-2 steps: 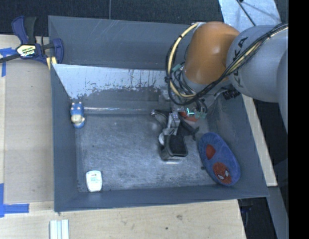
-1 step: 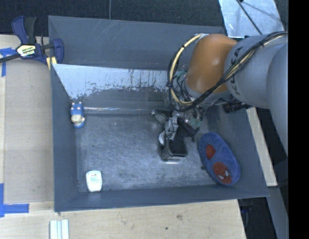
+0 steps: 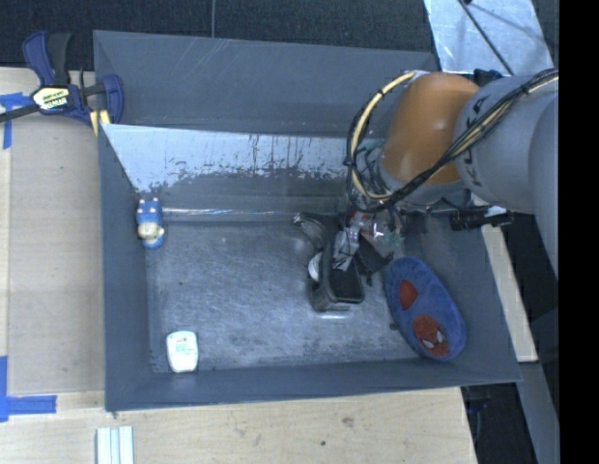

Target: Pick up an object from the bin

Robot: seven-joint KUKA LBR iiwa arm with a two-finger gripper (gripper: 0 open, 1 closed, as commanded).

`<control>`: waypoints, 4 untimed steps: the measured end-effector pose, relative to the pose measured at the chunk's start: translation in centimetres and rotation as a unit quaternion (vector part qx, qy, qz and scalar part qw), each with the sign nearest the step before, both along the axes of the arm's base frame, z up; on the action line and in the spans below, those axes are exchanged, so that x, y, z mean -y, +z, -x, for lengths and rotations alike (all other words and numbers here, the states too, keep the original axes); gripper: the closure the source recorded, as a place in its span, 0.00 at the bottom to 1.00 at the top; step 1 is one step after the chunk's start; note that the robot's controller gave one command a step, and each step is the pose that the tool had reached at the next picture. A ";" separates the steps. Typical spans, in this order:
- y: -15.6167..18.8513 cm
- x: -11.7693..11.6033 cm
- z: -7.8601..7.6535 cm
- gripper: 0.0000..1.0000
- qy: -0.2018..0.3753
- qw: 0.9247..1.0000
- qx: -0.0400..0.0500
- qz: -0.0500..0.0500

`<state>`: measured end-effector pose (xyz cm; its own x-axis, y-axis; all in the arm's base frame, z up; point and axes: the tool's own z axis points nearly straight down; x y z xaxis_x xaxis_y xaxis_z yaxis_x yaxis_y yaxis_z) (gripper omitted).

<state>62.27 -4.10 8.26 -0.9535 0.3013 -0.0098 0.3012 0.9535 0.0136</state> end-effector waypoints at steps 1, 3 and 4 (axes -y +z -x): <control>0.1 -0.1 2.4 0.00 -0.248 0.969 -0.002 0.001; 0.8 0.1 1.5 1.00 -0.253 0.968 -0.003 0.002; 0.8 0.2 1.5 1.00 -0.252 0.968 -0.003 0.003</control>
Offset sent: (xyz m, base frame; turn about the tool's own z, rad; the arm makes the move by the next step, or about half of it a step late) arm -0.0297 0.0021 -0.0087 0.5011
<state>60.79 -4.30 9.05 -0.6861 0.7275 -0.0079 0.7274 0.6861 0.0063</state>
